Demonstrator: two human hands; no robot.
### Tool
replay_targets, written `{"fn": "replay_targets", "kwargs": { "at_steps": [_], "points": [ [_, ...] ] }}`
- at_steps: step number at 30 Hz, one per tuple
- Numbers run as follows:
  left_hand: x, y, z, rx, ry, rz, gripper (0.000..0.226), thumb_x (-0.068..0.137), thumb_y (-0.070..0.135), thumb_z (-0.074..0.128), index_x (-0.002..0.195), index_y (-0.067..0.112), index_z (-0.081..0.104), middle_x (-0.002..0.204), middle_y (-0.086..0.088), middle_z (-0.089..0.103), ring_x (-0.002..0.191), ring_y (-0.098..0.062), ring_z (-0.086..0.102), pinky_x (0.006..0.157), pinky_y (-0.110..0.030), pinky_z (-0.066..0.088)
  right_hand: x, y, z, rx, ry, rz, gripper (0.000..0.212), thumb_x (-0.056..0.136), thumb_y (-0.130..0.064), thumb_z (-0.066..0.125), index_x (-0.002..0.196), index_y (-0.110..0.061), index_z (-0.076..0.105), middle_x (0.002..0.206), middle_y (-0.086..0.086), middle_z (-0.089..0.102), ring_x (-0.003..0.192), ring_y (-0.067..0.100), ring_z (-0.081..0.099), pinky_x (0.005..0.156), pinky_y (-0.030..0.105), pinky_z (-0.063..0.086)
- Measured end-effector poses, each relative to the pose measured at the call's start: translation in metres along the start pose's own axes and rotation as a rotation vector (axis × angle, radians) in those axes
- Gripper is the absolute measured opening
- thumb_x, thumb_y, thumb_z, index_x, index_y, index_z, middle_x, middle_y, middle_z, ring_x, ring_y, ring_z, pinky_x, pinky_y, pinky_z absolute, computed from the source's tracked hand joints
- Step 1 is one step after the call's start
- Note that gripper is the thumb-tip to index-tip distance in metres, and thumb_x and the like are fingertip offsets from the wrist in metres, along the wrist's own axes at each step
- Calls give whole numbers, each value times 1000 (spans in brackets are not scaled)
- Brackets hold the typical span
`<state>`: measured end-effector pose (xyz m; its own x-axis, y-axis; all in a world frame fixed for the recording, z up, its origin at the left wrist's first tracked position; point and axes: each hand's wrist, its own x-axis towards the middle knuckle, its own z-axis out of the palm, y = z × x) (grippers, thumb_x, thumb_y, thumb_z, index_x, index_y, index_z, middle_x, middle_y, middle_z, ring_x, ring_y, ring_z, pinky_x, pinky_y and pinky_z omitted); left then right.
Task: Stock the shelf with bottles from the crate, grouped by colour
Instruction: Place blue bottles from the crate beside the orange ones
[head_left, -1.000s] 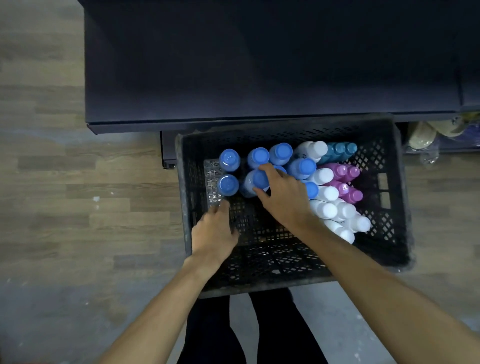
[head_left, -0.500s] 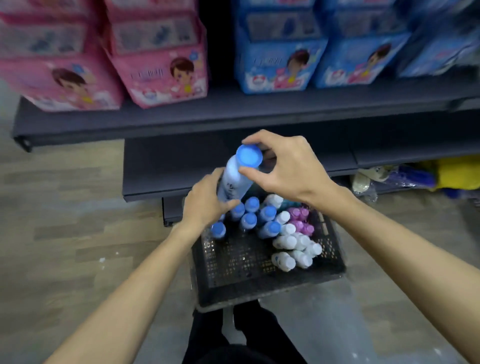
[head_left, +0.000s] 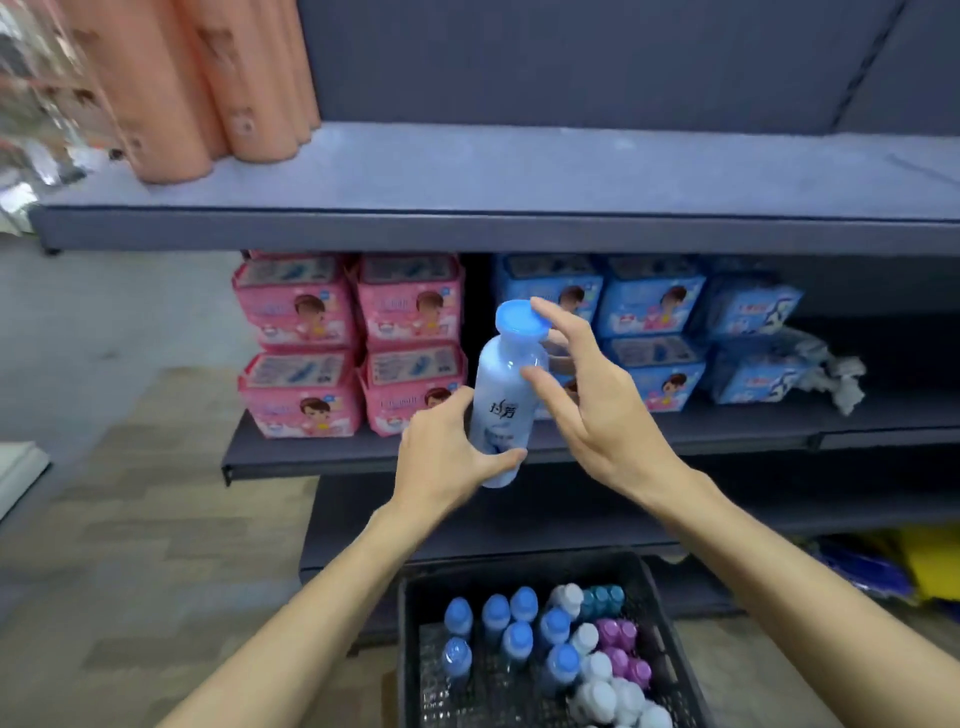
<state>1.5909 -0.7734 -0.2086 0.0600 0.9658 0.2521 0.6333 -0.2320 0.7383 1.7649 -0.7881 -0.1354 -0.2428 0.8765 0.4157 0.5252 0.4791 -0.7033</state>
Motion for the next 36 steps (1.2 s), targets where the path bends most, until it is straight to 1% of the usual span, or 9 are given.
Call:
{"fn": "replay_targets", "kwargs": {
  "at_steps": [2, 4, 9, 15, 19, 23, 28, 33, 36],
  "points": [
    [8, 15, -17, 27, 30, 26, 59, 54, 62, 73, 101, 27, 63, 88, 13, 70, 80, -7, 65, 71, -38, 55, 7, -13, -6, 60, 30, 2, 75, 96, -30, 62, 153, -39, 14, 133, -20, 49, 122, -9, 51, 94, 16, 49],
    [13, 30, -33, 43, 74, 43, 56, 54, 62, 73, 97, 29, 64, 83, 14, 70, 75, -3, 65, 69, -35, 54, 14, -26, -12, 118, 42, -12, 88, 89, -22, 73, 153, -33, 15, 132, -27, 46, 119, -16, 49, 91, 10, 48],
    [26, 69, -75, 70, 190, 134, 50, 57, 64, 71, 95, 33, 65, 77, 15, 70, 68, 0, 64, 63, -34, 55, 37, -64, -24, 37, 127, -132, 70, 86, -27, 77, 142, -24, 35, 129, -16, 55, 111, -11, 55, 85, 7, 48],
    [45, 109, -136, 111, 306, 261, 51, 59, 67, 68, 87, 26, 55, 73, 9, 68, 68, -11, 66, 61, -38, 54, 73, -128, -53, 122, 191, -271, 62, 84, -20, 78, 133, -27, 41, 122, -22, 59, 108, 0, 63, 74, 16, 55],
    [59, 138, -173, 57, 374, 322, 58, 62, 56, 78, 95, 25, 43, 75, 8, 69, 67, -12, 68, 59, -40, 56, 107, -166, -68, 80, 230, -338, 59, 83, -22, 79, 130, -23, 43, 118, -18, 61, 105, -2, 62, 75, 10, 51],
    [79, 143, -192, 12, 418, 298, 56, 64, 46, 84, 97, 20, 47, 80, 10, 67, 69, -11, 66, 62, -36, 55, 141, -181, -66, 58, 229, -345, 58, 83, -22, 78, 128, -21, 43, 116, -8, 64, 98, 0, 64, 75, 9, 50],
    [107, 126, -195, 88, 402, 194, 53, 72, 44, 80, 94, 16, 41, 79, 0, 62, 74, -29, 61, 63, -40, 51, 181, -173, -47, 23, 163, -285, 57, 84, -25, 77, 129, -22, 41, 113, -3, 65, 95, 11, 65, 81, 23, 55],
    [128, 110, -193, 138, 400, 104, 56, 79, 42, 76, 100, 14, 32, 90, -11, 63, 84, -36, 61, 61, -38, 47, 213, -161, -27, 13, 136, -245, 55, 85, -25, 76, 127, -21, 41, 110, -1, 66, 92, 11, 65, 74, 15, 51],
    [140, 104, -194, 153, 407, 74, 54, 80, 41, 75, 104, 12, 36, 93, -11, 64, 87, -34, 61, 66, -39, 47, 232, -154, -17, 17, 135, -228, 53, 85, -26, 75, 126, -21, 42, 111, 0, 65, 95, 15, 65, 80, 23, 54]
  ]
}}
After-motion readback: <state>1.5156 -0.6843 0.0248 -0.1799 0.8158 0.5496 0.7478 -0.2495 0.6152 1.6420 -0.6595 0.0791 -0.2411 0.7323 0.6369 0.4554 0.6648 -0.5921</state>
